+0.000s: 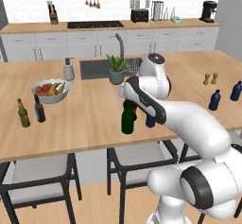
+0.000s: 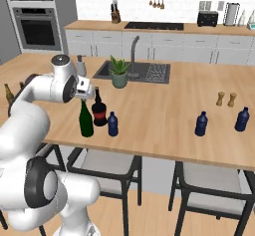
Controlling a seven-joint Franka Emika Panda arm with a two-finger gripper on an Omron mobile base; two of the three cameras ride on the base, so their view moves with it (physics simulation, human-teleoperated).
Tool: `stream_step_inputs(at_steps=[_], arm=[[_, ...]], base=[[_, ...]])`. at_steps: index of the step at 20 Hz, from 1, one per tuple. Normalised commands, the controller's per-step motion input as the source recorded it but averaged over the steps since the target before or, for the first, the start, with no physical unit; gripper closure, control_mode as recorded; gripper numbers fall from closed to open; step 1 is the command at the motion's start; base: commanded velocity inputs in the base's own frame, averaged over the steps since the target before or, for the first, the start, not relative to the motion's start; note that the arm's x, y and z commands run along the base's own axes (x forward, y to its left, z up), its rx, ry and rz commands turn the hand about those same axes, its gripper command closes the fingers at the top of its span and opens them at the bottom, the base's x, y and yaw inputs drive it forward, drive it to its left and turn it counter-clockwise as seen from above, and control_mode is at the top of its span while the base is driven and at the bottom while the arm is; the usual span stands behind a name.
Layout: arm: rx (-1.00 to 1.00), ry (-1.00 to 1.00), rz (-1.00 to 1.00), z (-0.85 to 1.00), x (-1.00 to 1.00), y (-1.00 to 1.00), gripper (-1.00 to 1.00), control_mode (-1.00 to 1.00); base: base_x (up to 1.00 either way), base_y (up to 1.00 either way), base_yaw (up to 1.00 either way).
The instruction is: Move the plastic bottles in the middle to the plastics group, and the glass bottles in the middle to the glass group.
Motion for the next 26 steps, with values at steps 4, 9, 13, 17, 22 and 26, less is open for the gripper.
stream_step_inputs(at_steps=[4,9,13,17,22,26], arm=[[0.00,0.00,0.02,-0.22,0.18,0.00,-1.00,-1.00],[0.00,0.00,0.00,-0.18,0.23,0.00,-1.00,-1.00],[0.00,0.00,0.00,-0.19,0.21,0.00,-1.00,-1.00],[0.00,0.00,0.00,-0.21,0.27,0.00,-1.00,-1.00],[0.00,0.00,0.00,-0.19,0.29,0.06,-1.00,-1.00],[0.00,0.00,0.00,-0.19,0.21,0.03,-1.00,-1.00]], base=[[0.00,0.00,0.00],[0.00,0.00,0.00],[0.00,0.00,0.00],[0.00,0.00,0.00],[0.00,0.00,0.00],[0.00,0.00,0.00]])
